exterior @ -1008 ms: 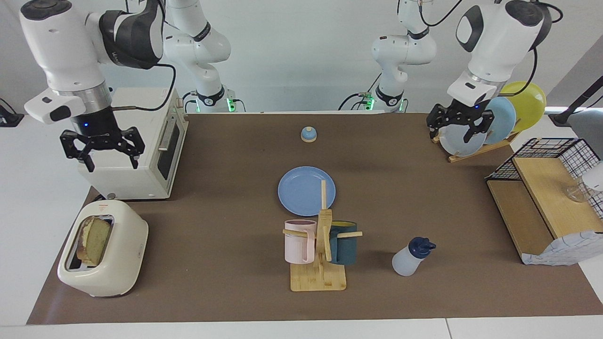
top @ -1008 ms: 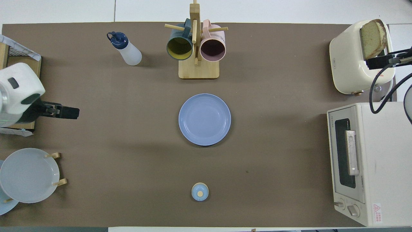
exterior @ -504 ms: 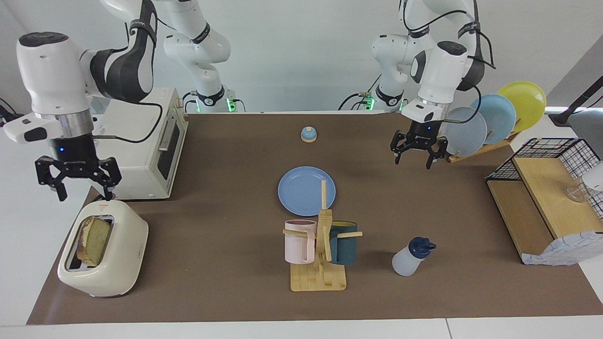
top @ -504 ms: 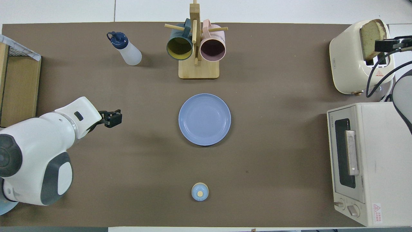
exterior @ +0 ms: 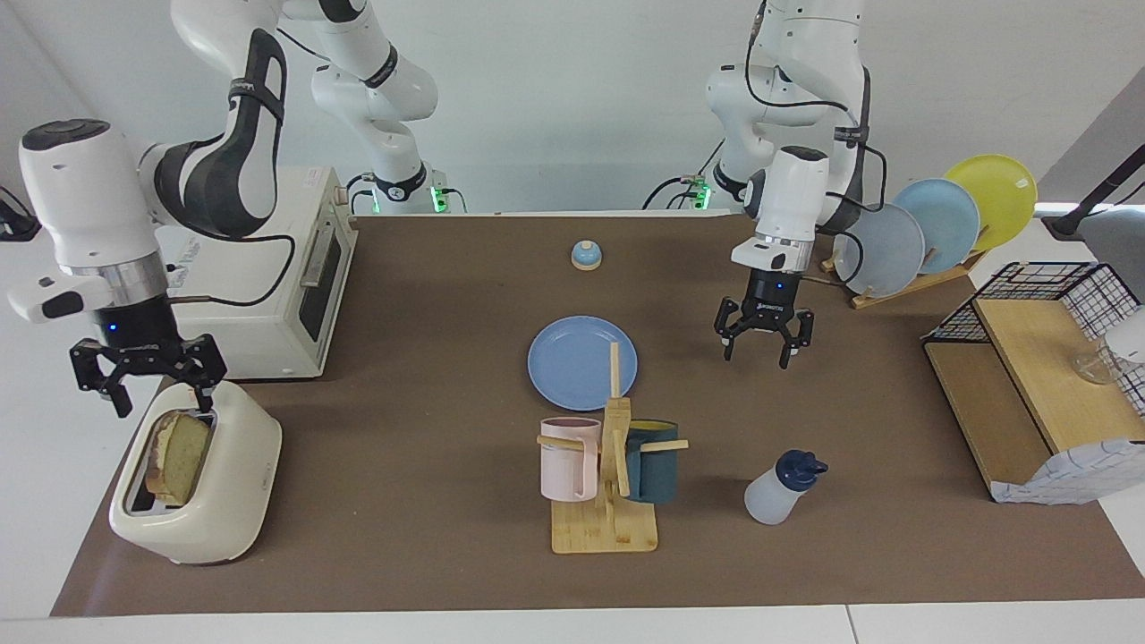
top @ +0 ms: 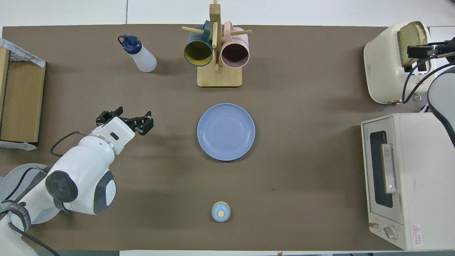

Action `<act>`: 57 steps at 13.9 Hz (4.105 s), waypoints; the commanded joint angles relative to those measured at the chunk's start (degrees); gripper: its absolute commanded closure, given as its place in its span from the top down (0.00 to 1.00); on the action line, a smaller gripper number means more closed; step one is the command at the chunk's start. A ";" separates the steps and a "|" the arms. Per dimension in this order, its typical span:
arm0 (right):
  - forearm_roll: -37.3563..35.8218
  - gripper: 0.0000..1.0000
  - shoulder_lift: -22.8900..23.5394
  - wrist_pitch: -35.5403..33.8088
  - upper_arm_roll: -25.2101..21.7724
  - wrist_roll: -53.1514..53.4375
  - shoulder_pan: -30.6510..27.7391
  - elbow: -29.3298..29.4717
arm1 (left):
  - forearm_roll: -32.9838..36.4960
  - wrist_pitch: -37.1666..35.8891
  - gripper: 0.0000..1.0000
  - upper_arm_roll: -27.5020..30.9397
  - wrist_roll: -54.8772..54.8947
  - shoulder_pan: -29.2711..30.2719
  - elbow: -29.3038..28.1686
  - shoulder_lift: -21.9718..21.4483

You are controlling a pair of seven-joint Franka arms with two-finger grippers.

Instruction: Put bread on plate and add seasoning

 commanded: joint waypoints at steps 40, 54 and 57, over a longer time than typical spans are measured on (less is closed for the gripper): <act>16.80 0.00 -6.39 6.79 4.29 42.64 39.53 -16.23 | -19.97 7.57 1.00 28.46 -2.85 -27.57 35.67 38.21; 17.33 0.00 -7.97 14.36 4.20 40.97 39.98 -27.49 | -20.94 9.77 1.00 26.61 -4.44 -23.71 41.38 44.36; 17.33 0.00 -8.58 14.19 4.20 40.80 39.27 -28.72 | -20.94 9.59 1.00 25.73 -4.17 -23.26 42.09 44.19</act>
